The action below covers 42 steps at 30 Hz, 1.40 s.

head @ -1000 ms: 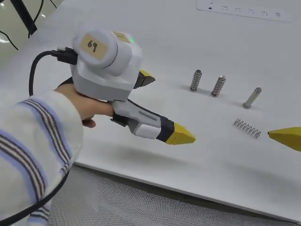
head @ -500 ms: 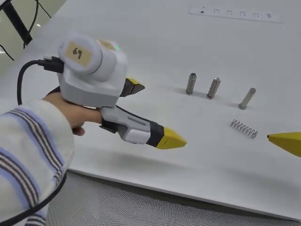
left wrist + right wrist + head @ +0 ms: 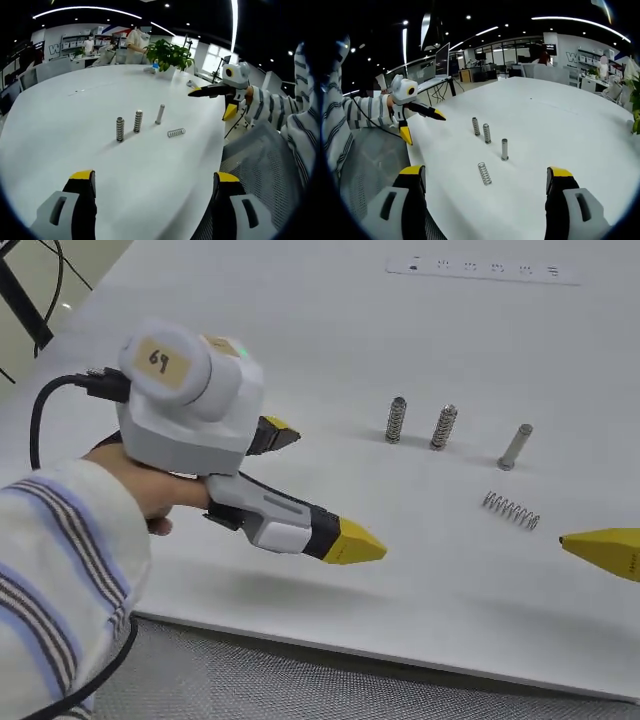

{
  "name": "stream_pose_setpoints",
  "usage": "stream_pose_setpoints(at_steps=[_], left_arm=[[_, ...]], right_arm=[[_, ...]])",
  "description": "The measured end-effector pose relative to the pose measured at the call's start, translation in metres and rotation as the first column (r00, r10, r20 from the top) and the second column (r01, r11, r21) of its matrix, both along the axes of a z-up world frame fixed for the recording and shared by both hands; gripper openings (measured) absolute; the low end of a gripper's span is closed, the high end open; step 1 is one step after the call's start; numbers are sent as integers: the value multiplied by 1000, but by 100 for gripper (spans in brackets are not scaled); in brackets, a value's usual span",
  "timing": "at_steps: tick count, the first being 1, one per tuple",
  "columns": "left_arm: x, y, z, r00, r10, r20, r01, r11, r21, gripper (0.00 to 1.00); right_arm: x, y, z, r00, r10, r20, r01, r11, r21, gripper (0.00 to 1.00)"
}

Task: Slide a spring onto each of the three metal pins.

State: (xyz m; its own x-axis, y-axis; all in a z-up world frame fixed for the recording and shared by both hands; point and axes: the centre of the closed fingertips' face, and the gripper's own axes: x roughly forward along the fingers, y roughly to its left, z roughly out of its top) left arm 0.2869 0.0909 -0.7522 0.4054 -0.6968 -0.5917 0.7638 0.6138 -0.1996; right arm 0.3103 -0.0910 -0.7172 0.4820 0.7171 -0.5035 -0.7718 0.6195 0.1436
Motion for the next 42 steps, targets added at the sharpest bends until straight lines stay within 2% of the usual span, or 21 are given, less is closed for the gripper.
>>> stream_pose_setpoints(at_steps=[5, 10, 16, 20, 23, 27, 35, 42], left_arm=[[0, -6, 1, 999, -34, -6, 34, 999, -2, 93], [4, -14, 0, 997, -78, 17, 77, 997, 16, 93], [8, -30, -1, 989, -144, 25, 144, 989, 26, 90], [9, -43, -2, 980, -198, 27, 197, 980, 21, 85], [9, -52, -4, 967, -252, 42, 251, 967, 32, 85], [10, -62, -8, 955, -296, 29, 295, 955, 33, 82], [16, -77, -13, 940, -339, 24, 338, 940, 36, 75], [15, -99, -24, 924, -382, 11, 382, 924, 16, 72]], right_arm=[[-2, -1, 0, 1000, -12, -2, 12, 1000, 1, 99], [-4, -1, 1, 1000, -19, 4, 19, 1000, 4, 99], [-4, -2, -1, 1000, -28, -8, 28, 1000, -7, 99], [-3, -1, -1, 1000, -28, -9, 28, 1000, -1, 99], [-3, -2, -1, 999, -30, -11, 30, 1000, -5, 99], [-3, -2, -1, 999, -36, -18, 36, 999, 3, 99], [-5, -5, -3, 999, -44, -23, 44, 999, 0, 98], [-9, -2, -4, 999, -31, -33, 31, 1000, 2, 98]])
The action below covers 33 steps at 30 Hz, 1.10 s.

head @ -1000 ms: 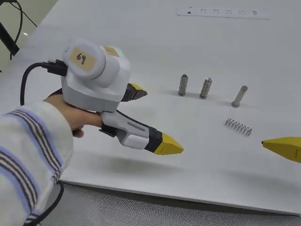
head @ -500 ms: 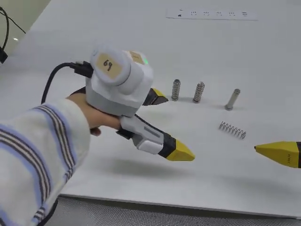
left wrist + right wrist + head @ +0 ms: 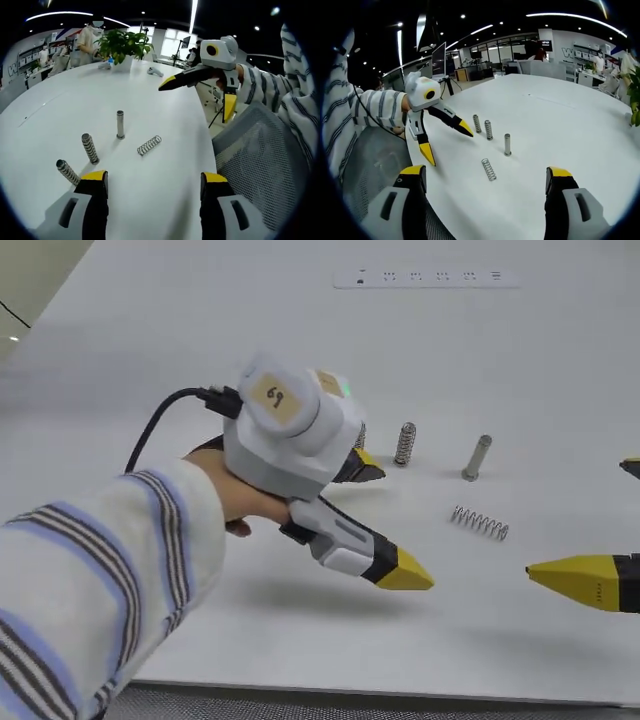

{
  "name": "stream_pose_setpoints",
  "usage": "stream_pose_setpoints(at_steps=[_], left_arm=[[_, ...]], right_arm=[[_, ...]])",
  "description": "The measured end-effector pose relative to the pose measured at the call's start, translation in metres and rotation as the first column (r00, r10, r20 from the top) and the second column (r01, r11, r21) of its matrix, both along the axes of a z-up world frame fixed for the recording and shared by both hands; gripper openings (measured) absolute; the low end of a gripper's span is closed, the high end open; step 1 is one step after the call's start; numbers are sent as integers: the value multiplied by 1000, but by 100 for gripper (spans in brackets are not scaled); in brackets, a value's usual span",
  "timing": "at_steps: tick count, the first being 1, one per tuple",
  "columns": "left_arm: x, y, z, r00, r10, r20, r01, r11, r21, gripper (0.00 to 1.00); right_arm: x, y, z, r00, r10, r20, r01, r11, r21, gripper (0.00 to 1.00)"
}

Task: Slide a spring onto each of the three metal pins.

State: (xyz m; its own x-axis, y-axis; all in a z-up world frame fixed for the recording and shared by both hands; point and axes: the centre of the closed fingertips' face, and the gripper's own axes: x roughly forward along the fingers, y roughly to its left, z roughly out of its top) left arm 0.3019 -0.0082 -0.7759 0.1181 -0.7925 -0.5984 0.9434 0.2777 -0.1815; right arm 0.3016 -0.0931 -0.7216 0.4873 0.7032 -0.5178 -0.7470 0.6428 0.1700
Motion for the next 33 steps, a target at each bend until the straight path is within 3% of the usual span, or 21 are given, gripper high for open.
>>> stream_pose_setpoints(at_steps=[3, 8, 12, 17, 19, 20, 22, 33], left_arm=[[-3, -7, -6, 999, -33, -16, 34, 999, 12, 72], [-1, -16, -11, 997, -72, -8, 73, 997, 25, 71], [0, -25, -10, 995, -97, -3, 97, 995, -5, 66], [2, -32, -16, 991, -136, 17, 136, 991, 15, 63], [7, -34, -17, 988, -146, 53, 144, 989, 40, 63], [9, -35, -18, 981, -173, 87, 167, 983, 73, 62], [8, -39, -20, 971, -211, 108, 201, 975, 93, 58], [8, -57, -24, 954, -279, 106, 267, 957, 111, 46]], right_arm=[[0, -1, 0, 1000, 0, -1, 0, 1000, 0, 98], [-4, -3, -3, 1000, 6, -13, -6, 1000, -10, 97], [-6, -4, -3, 1000, 3, -16, -3, 1000, -7, 97], [-6, -7, -5, 1000, -5, -22, 5, 1000, -11, 97], [-6, -7, -5, 1000, -7, -21, 7, 1000, -7, 97], [-6, -7, -5, 1000, -7, -21, 7, 1000, -8, 96], [-6, -8, -5, 1000, -7, -23, 6, 1000, -10, 96], [-9, -8, -2, 1000, -18, -26, 18, 1000, 11, 96]])
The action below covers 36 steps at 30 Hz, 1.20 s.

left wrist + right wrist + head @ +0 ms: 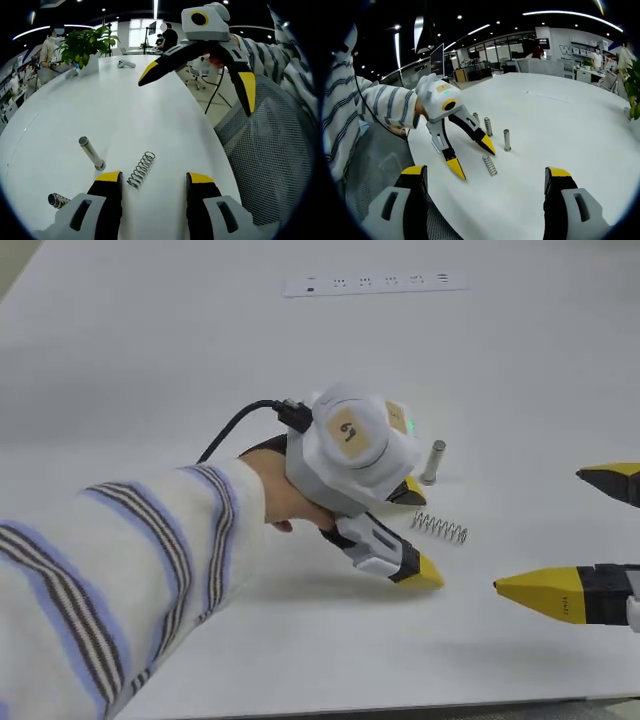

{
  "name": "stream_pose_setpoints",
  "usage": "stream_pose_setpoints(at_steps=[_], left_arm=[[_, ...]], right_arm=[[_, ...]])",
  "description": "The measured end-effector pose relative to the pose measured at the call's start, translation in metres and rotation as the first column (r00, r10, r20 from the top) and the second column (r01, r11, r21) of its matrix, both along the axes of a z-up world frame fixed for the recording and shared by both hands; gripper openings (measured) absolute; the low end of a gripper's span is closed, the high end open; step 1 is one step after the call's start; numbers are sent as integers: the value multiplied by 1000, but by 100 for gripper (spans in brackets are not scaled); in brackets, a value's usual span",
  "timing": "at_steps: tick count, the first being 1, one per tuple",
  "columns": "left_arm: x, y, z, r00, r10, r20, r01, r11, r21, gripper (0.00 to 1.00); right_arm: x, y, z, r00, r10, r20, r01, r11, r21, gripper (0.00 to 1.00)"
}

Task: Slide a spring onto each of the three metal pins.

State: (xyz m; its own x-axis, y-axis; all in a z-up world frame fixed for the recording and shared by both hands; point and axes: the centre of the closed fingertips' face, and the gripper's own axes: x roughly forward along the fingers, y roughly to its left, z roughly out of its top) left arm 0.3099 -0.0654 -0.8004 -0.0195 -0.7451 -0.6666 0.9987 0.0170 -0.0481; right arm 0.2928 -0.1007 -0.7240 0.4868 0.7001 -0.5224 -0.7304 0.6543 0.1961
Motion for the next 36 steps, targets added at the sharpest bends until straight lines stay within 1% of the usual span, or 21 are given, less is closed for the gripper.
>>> stream_pose_setpoints(at_steps=[1, 3, 5, 9, 12, 14, 16, 17, 18, 19, 20, 22, 25, 28, 30, 32, 34, 36], left_arm=[[1, -1, -2, 1000, -10, 10, 10, 1000, 7, 45], [0, -1, -4, 1000, -19, 12, 19, 1000, 15, 40], [-1, -1, -5, 1000, -23, 6, 23, 999, 22, 36], [0, 0, -4, 1000, -24, 19, 24, 999, 27, 29], [3, 2, -4, 999, -20, 36, 19, 999, 36, 20], [4, 3, -5, 999, -20, 40, 19, 999, 43, 13], [5, 4, -5, 998, -23, 51, 20, 999, 47, 8], [6, 5, -6, 998, -24, 59, 21, 998, 52, 4], [7, 2, -4, 994, -46, 97, 42, 998, 41, 4], [4, 4, -5, 996, -34, 77, 31, 998, 49, 3], [4, 3, -5, 997, -34, 75, 31, 998, 46, 3], [4, 3, -5, 997, -33, 72, 30, 999, 42, 3], [2, 4, -5, 996, -36, 78, 33, 999, 42, 3], [2, 5, -5, 997, -25, 74, 22, 999, 41, 3], [1, 6, -5, 997, -21, 78, 18, 999, 45, 3], [0, 7, -5, 997, -11, 73, 8, 999, 48, 3], [-2, 10, -5, 999, 43, 22, -44, 998, 53, 3], [0, 12, -5, 999, 46, 26, -47, 998, 52, 3]], right_arm=[[0, 0, 0, 1000, -1, -1, 1, 1000, 0, 96], [-1, -1, 0, 1000, 0, -2, 0, 1000, -1, 96], [-1, -1, 0, 1000, -1, 0, 1, 1000, -5, 96], [-2, -3, 0, 1000, -5, 0, 5, 1000, -8, 95], [-2, -4, 0, 1000, -7, 1, 7, 1000, -12, 95], [-2, -4, 1, 1000, -9, 3, 9, 1000, -12, 95], [-2, -5, 1, 1000, -10, 4, 10, 1000, -13, 95], [-2, -5, 1, 1000, -10, 3, 11, 1000, -14, 95], [-2, -5, 1, 1000, -8, 2, 8, 1000, -17, 95], [-2, -5, 1, 1000, -6, 2, 6, 1000, -20, 95], [-3, -5, 1, 1000, -3, 2, 3, 1000, -23, 95], [-3, -5, 1, 1000, -1, 3, 1, 1000, -24, 95], [-3, -5, 3, 1000, 0, 7, 0, 1000, -23, 95], [-2, -5, 4, 1000, -1, 10, 1, 1000, -24, 94], [-2, -5, 4, 1000, 0, 12, 1, 1000, -24, 94], [-3, -5, 4, 1000, 1, 13, 0, 1000, -26, 94], [-3, -5, 3, 1000, 3, 12, -3, 1000, -29, 94], [-4, -5, 3, 1000, 7, 11, -6, 999, -32, 94]])
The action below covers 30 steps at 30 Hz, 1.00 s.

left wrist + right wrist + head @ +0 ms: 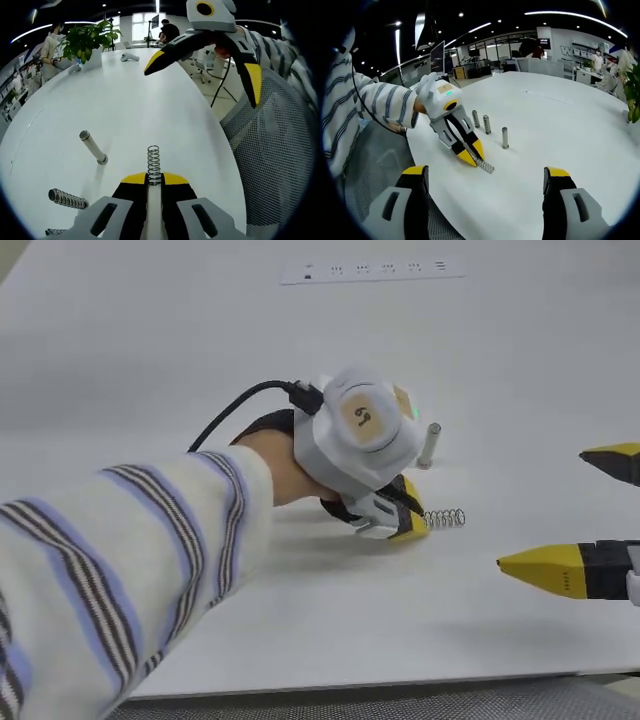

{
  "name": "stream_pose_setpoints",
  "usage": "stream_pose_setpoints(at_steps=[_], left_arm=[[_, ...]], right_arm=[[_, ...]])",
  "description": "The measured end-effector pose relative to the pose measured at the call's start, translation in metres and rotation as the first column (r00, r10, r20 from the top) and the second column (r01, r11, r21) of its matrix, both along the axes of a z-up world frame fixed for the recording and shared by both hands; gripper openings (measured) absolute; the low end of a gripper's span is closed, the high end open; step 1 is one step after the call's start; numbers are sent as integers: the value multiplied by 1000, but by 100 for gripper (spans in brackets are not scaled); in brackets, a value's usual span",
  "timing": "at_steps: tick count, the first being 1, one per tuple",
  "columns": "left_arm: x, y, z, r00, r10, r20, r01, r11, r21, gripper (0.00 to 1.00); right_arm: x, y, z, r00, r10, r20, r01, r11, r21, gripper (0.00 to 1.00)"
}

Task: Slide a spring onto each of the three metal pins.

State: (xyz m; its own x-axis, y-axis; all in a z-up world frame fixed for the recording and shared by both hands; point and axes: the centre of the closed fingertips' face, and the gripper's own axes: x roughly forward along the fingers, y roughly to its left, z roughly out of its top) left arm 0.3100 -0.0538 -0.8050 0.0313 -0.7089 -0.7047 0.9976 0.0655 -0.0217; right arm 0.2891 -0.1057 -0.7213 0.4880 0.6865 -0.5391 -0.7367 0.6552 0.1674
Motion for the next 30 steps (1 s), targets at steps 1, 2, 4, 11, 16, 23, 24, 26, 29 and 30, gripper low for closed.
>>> stream_pose_setpoints(at_steps=[1, 2, 4, 11, 16, 23, 24, 26, 29, 30], left_arm=[[-1, 1, 0, 1000, -1, 4, 1, 1000, 1, 3], [0, 2, 0, 1000, 1, 8, -1, 1000, 1, 3], [1, 5, 0, 1000, 21, 3, -21, 1000, 5, 3], [2, 12, 8, 998, 64, -5, -64, 998, -19, 3], [-3, 19, 18, 990, 123, -65, -125, 992, -32, 3], [-11, 26, 31, 988, 141, -58, -144, 988, -52, 3], [-11, 27, 34, 988, 144, -55, -147, 987, -58, 3], [-7, 30, 39, 988, 153, -32, -155, 986, -69, 3], [-8, 32, 48, 988, 155, -18, -156, 984, -82, 3], [-9, 32, 51, 987, 158, -14, -159, 984, -86, 3]], right_arm=[[0, 0, 0, 1000, 2, 1, -2, 1000, -2, 94], [0, 0, 0, 1000, 2, 1, -2, 1000, -2, 94], [1, 0, 0, 1000, 3, 2, -3, 1000, -2, 94], [2, 1, 3, 1000, 8, 8, -8, 1000, -2, 93], [2, 2, 3, 1000, 18, 6, -18, 1000, -4, 93], [4, 5, 4, 999, 40, 7, -40, 999, -3, 90], [5, 5, 4, 999, 43, 7, -43, 999, -3, 90], [6, 7, 5, 999, 53, 10, -53, 999, -2, 90], [8, 9, 5, 997, 77, 11, -77, 997, -7, 89], [9, 10, 4, 996, 91, 11, -91, 996, -16, 89]])
